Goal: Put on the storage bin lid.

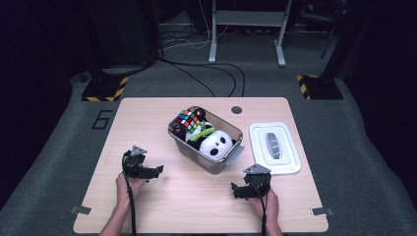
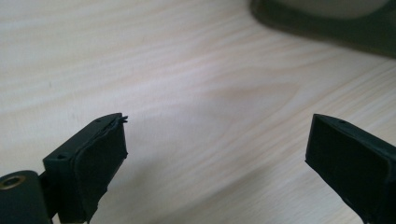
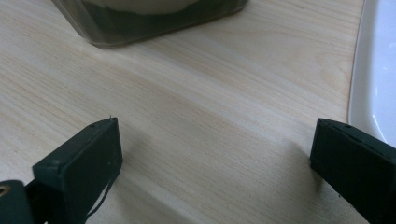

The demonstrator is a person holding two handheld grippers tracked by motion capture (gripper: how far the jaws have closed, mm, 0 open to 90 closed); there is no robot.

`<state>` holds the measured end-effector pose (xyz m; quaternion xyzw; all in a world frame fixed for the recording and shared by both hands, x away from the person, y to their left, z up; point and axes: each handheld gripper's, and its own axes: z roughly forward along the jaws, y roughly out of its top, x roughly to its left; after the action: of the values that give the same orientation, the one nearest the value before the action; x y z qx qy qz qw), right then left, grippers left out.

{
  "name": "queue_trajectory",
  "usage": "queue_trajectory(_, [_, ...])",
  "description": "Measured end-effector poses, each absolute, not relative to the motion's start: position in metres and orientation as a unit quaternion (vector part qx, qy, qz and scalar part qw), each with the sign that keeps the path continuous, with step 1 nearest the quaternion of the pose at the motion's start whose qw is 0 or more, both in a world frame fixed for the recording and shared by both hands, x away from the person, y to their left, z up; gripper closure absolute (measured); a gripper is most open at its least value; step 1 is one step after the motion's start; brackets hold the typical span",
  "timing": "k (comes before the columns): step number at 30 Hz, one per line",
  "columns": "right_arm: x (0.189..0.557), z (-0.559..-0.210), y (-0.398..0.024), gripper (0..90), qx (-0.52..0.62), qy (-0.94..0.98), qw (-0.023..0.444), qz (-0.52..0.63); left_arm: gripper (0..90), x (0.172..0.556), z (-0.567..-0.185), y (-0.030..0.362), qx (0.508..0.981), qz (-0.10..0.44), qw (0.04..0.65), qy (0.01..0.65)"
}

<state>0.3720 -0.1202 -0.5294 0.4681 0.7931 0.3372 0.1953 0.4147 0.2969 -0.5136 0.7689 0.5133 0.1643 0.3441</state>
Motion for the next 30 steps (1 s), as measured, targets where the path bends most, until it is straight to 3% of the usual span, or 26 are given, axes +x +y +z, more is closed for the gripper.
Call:
queue_trajectory(12, [0.372, -0.529, -0.121, 1.6, 0.466, 0.794, 0.195, 0.337, 2.1, 0.404, -0.531, 0.291, 0.765, 0.219, 0.330, 0.508])
queue_trajectory(30, [0.387, -0.510, -0.144, 0.8, 0.473, 0.791, 0.197, 0.334, 1.5, 0.404, -0.531, 0.288, 0.767, 0.217, 0.332, 0.505])
